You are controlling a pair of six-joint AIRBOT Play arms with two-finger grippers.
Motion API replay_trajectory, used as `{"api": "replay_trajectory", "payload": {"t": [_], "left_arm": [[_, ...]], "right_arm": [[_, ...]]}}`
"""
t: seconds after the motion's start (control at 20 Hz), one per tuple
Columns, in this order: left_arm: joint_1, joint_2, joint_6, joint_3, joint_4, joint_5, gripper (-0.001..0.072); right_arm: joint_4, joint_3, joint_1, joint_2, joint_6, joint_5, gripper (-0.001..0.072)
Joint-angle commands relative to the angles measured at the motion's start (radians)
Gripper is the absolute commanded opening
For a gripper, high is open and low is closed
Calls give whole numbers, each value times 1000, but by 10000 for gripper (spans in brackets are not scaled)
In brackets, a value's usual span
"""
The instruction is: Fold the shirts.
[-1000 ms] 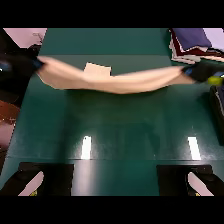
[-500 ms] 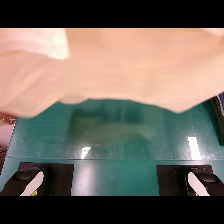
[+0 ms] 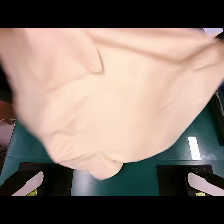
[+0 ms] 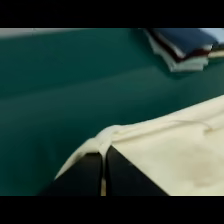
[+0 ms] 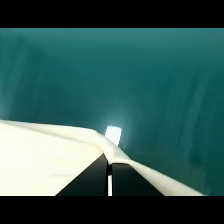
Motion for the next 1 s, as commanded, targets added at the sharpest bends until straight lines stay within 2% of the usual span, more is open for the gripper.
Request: {"api": "replay_trajectory", "payload": {"t": [0.0,0.15,0.35,0.4,0.45,0.5,0.55,0.6,0.65,0.7,0.75,0.95], "left_arm": [[1,-229,10,-144,-4,-44,22],[1,-447,36,-150,-5,53,22],[1,-594,35,-149,-7,169,33],[1,-603,34,-149,1,170,305],[1,-603,33,-148,12,172,684],[5,-603,27,-140,24,155,705],[16,-603,26,-126,31,117,706],[35,-603,26,-104,35,52,706],[58,-602,26,-82,35,-25,706],[87,-591,29,-71,36,-105,706],[113,-573,28,-76,41,-153,706],[190,-419,39,-258,60,-164,706]], "right_arm": [[4,-111,34,-204,8,12,14],[6,-204,51,-343,-42,-158,14],[71,-219,56,-475,-41,-386,15],[91,-219,56,-489,-41,-433,18],[105,-218,50,-497,-39,-480,75],[124,-217,41,-498,-39,-502,276],[148,-203,26,-498,-40,-502,380],[154,-175,8,-498,-40,-470,377],[153,-136,-14,-497,-47,-404,345],[153,-110,-36,-487,-76,-338,278],[152,-106,-51,-460,-118,-285,265],[145,-263,-95,-270,-208,-194,265]]}}
